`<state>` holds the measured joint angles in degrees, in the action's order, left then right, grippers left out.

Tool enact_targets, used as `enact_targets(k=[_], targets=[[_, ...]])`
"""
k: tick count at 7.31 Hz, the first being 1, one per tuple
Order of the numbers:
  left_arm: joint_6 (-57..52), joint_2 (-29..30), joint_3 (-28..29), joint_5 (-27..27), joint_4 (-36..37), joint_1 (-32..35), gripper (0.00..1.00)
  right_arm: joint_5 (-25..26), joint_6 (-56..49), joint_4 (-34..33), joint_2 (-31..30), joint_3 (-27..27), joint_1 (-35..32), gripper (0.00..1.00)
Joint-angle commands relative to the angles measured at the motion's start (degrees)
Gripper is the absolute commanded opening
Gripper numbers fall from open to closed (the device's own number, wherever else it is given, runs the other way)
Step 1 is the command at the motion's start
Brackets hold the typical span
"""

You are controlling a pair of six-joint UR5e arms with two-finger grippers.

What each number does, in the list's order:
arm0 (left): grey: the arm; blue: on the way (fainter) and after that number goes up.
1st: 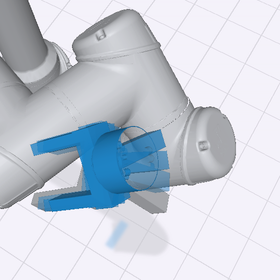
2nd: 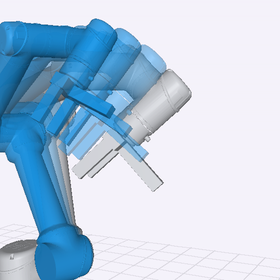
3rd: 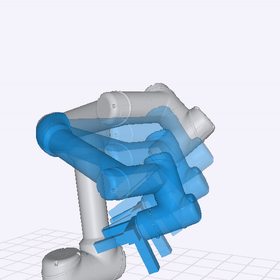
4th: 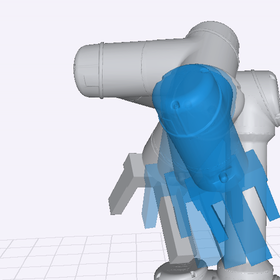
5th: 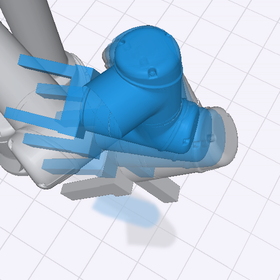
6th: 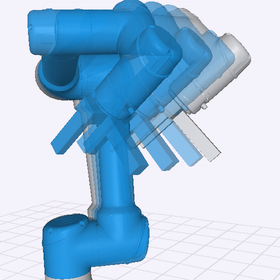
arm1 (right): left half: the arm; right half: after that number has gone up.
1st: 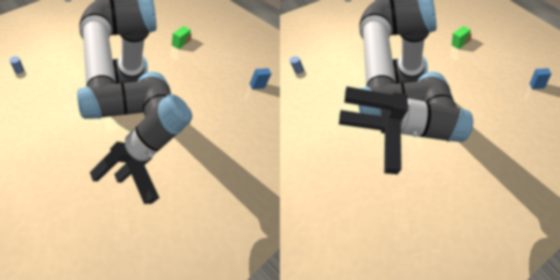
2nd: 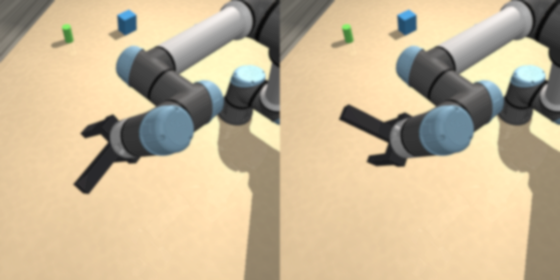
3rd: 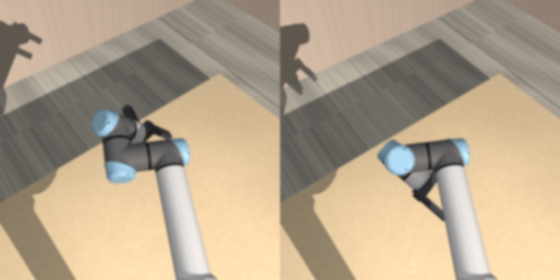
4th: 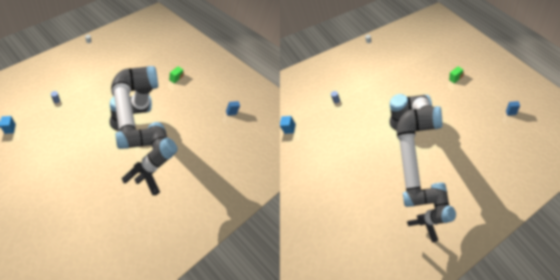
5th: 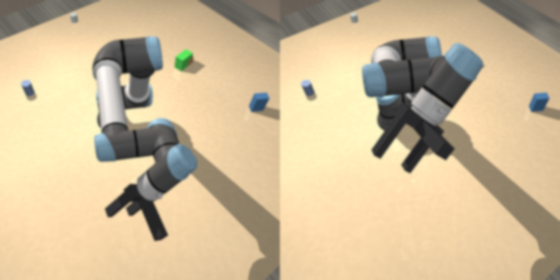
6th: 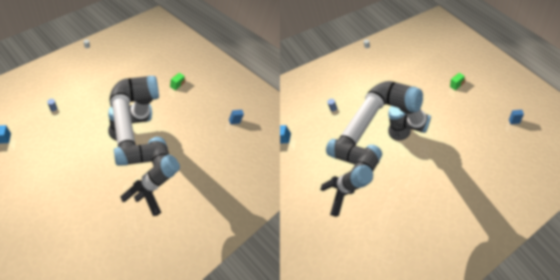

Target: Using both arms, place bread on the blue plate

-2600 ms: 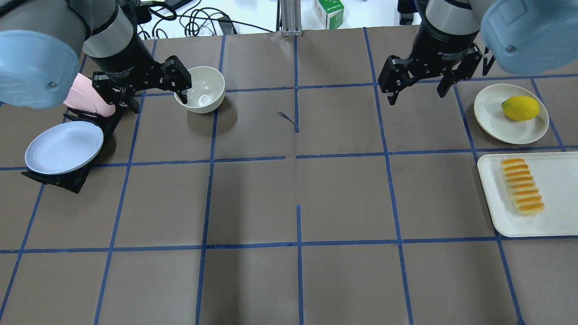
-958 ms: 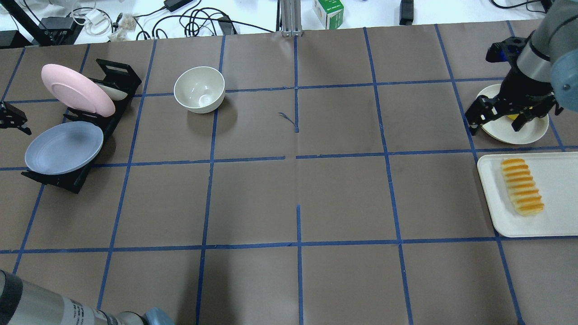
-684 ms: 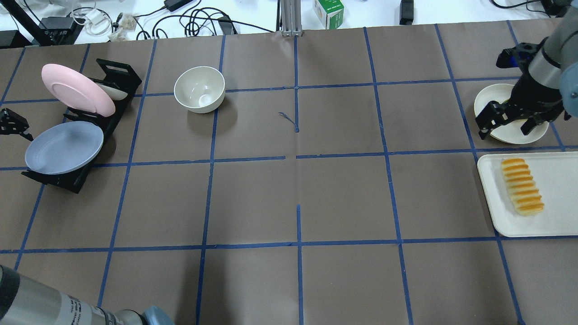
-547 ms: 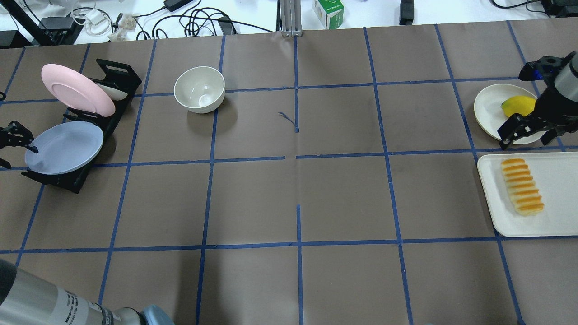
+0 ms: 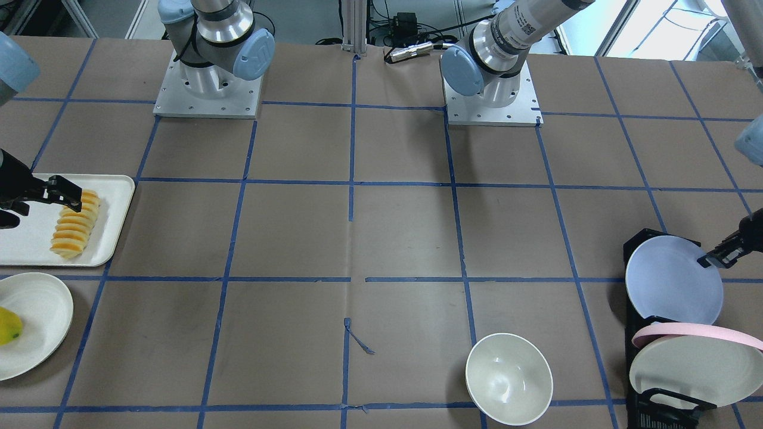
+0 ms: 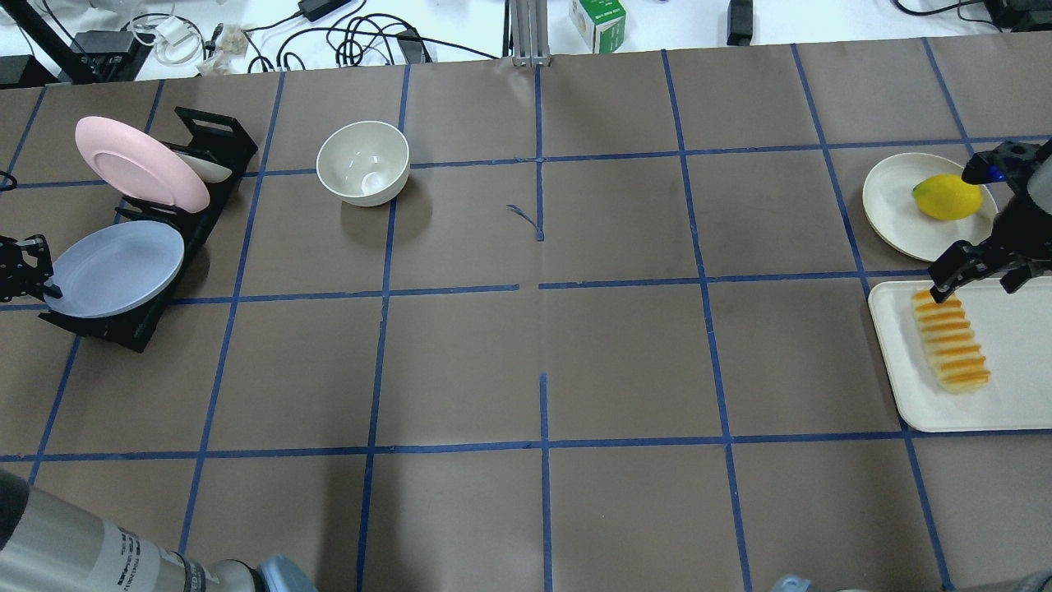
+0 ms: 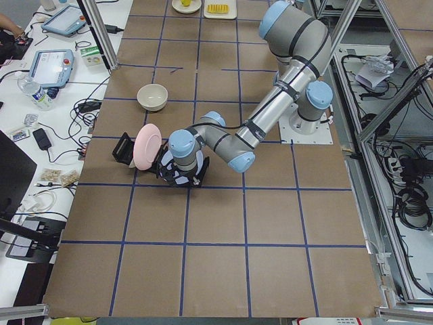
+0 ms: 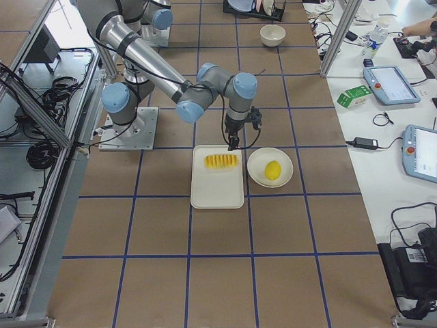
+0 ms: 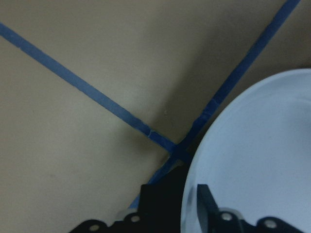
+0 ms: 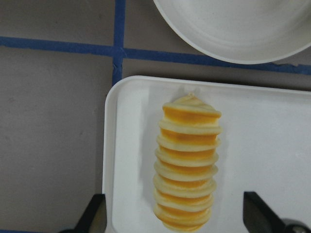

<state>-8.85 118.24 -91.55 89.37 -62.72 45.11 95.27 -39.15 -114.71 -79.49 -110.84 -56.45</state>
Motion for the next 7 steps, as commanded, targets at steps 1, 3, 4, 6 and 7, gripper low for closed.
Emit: enact_targets(k=[1, 3, 4, 6, 7], targets=[[-0.03, -1.51, 0.14, 0.1, -2.3, 0.07, 0.0, -0.17, -1.45, -3.48, 1.18, -3.67, 1.87, 1.0], [0.24, -4.75, 1.02, 0.02, -7.91, 0.41, 0.0, -0.26, -3.28, -7.79, 4.93, -3.68, 1.96, 1.0], [0.59, -7.47, 1.11, -0.07, -11.6, 0.85, 0.0, 0.0, -3.91, -10.42, 6.7, -3.68, 1.96, 1.0], [1.73, -13.18, 1.02, -0.77, -21.61, 2.95, 0.0, -0.08, -4.09, -10.54, 7.07, -3.86, 1.96, 1.0], [2.86, -15.99, 0.41, -3.12, -25.66, 5.23, 0.0, -0.08, -4.09, -10.62, 7.16, -3.86, 1.96, 1.0]])
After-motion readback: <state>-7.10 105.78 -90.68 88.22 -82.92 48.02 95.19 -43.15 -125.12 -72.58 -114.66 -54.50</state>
